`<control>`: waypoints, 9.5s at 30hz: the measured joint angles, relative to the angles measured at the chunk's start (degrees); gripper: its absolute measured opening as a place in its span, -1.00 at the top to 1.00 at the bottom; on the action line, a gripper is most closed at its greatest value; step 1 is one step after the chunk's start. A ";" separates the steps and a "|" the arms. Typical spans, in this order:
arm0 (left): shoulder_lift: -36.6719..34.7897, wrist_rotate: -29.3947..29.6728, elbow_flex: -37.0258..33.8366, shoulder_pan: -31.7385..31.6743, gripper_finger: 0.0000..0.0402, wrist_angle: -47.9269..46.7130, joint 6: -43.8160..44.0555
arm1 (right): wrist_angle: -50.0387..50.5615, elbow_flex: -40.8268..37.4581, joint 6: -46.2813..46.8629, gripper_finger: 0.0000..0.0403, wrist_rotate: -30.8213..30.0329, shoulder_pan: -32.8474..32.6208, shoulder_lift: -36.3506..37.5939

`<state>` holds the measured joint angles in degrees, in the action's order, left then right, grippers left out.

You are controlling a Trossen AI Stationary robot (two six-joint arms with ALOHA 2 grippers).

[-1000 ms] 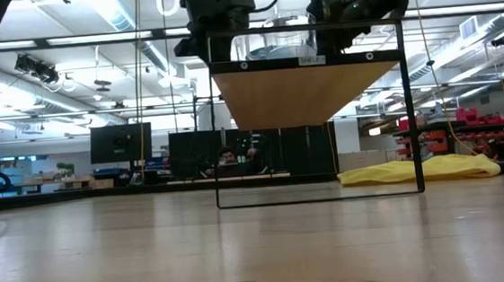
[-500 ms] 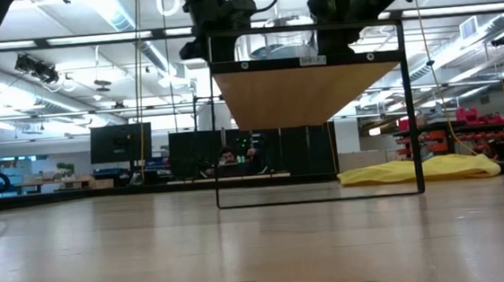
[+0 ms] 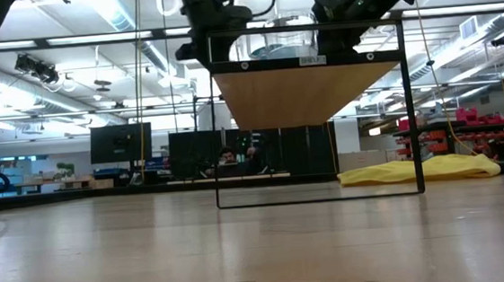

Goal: Stack small to large cups/mugs on shelf
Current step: Put the blue mug on the shelf, then put the red cup on the shelf

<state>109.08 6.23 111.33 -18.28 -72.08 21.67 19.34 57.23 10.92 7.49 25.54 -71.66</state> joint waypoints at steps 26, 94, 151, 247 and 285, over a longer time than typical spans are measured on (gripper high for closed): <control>0.02 -2.36 0.00 -1.14 0.77 -6.15 0.24 | 2.14 0.00 2.09 1.00 -3.00 -3.30 0.00; -7.39 0.25 0.09 3.51 0.73 -12.46 3.91 | 22.89 0.07 24.64 0.98 -4.90 -17.12 30.46; -30.00 4.84 -44.00 21.73 0.74 10.08 31.12 | 70.66 18.21 79.14 0.98 -11.76 -68.10 11.73; -29.94 8.79 -44.37 31.43 0.76 15.06 34.75 | 59.01 11.67 92.04 0.96 -22.95 -79.43 -10.38; -29.94 13.54 -44.33 26.11 0.86 14.95 34.41 | 65.30 36.17 27.23 0.96 -39.25 -14.40 10.04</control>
<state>79.13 19.77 67.00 7.83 -57.12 56.08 84.64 93.40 38.15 -31.75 11.14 -61.62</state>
